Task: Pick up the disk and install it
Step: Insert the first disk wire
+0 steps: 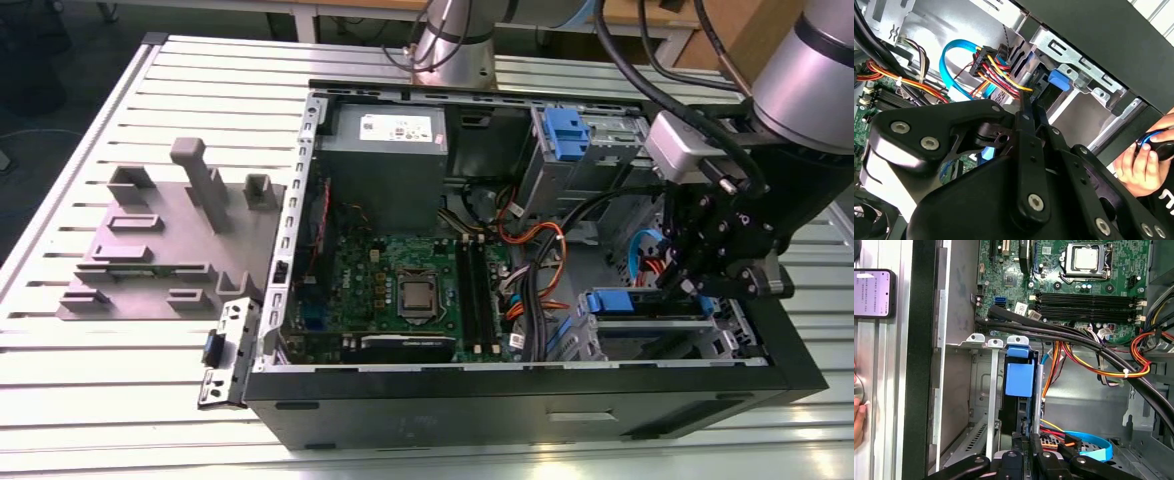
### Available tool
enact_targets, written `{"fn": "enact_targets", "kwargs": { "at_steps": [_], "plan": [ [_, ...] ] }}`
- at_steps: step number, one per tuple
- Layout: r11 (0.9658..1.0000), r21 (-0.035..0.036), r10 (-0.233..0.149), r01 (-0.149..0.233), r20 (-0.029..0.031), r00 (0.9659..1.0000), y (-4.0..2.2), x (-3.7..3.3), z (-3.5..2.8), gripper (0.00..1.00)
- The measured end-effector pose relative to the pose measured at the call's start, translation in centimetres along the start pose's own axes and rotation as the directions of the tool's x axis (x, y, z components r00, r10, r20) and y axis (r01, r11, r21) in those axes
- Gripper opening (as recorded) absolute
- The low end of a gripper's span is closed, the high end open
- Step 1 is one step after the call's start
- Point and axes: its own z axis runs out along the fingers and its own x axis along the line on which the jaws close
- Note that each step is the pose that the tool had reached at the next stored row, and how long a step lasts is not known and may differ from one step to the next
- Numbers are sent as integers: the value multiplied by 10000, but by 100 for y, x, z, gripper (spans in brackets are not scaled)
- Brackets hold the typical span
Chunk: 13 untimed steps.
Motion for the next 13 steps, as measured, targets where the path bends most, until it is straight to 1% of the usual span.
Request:
{"fn": "enact_targets", "kwargs": {
  "at_steps": [13],
  "plan": [
    [10000,0,0,0,7,10000,0,2,3,18]
  ]
}}
